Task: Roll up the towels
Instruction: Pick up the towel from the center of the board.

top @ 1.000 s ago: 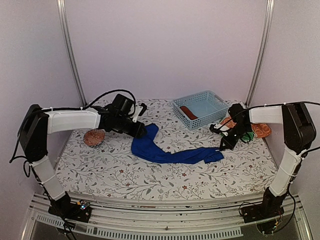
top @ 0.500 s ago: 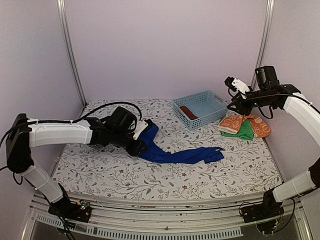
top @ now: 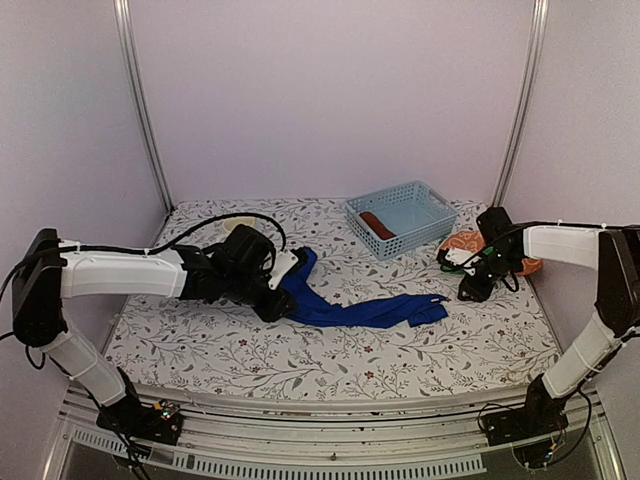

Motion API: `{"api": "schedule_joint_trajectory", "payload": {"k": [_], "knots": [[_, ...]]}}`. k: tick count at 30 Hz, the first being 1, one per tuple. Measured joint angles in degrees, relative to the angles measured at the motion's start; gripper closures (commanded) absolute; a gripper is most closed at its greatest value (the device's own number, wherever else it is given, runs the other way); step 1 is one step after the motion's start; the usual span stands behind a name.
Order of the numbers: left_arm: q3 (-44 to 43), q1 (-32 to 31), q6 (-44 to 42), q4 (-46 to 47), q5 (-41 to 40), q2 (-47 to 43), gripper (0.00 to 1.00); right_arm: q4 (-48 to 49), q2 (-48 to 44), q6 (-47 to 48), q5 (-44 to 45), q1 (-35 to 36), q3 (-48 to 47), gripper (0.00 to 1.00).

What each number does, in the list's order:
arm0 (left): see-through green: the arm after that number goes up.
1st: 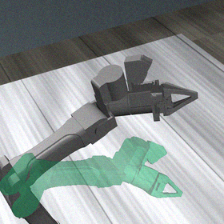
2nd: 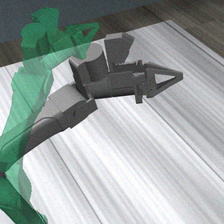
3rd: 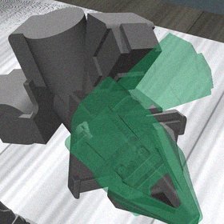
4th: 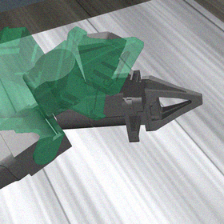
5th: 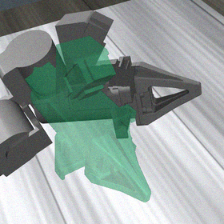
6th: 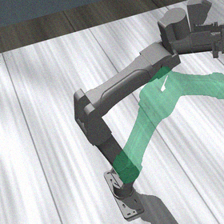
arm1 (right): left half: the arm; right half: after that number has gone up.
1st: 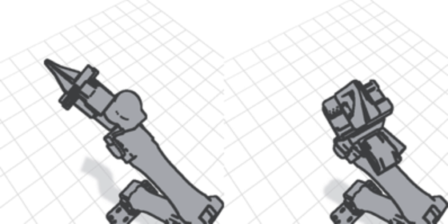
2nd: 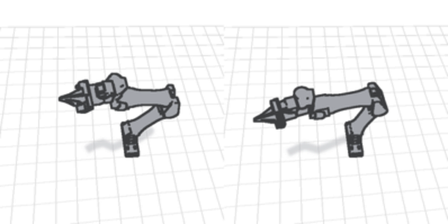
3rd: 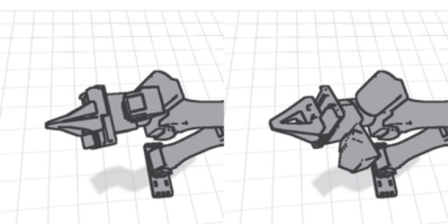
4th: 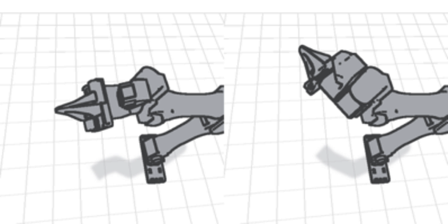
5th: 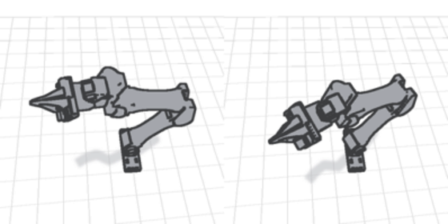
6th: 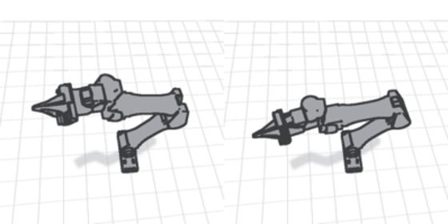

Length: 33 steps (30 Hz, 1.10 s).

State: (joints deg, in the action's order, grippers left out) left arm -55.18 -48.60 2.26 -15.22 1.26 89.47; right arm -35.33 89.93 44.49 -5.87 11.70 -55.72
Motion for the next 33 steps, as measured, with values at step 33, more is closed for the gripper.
{"api": "schedule_joint_trajectory", "payload": {"k": [33], "knots": [[2.01, -0.11, 0.83, 1.25, -1.66, -0.81, 0.58, 7.89, 11.82, 0.50, -7.28, 3.30, -5.53, 0.71]]}}
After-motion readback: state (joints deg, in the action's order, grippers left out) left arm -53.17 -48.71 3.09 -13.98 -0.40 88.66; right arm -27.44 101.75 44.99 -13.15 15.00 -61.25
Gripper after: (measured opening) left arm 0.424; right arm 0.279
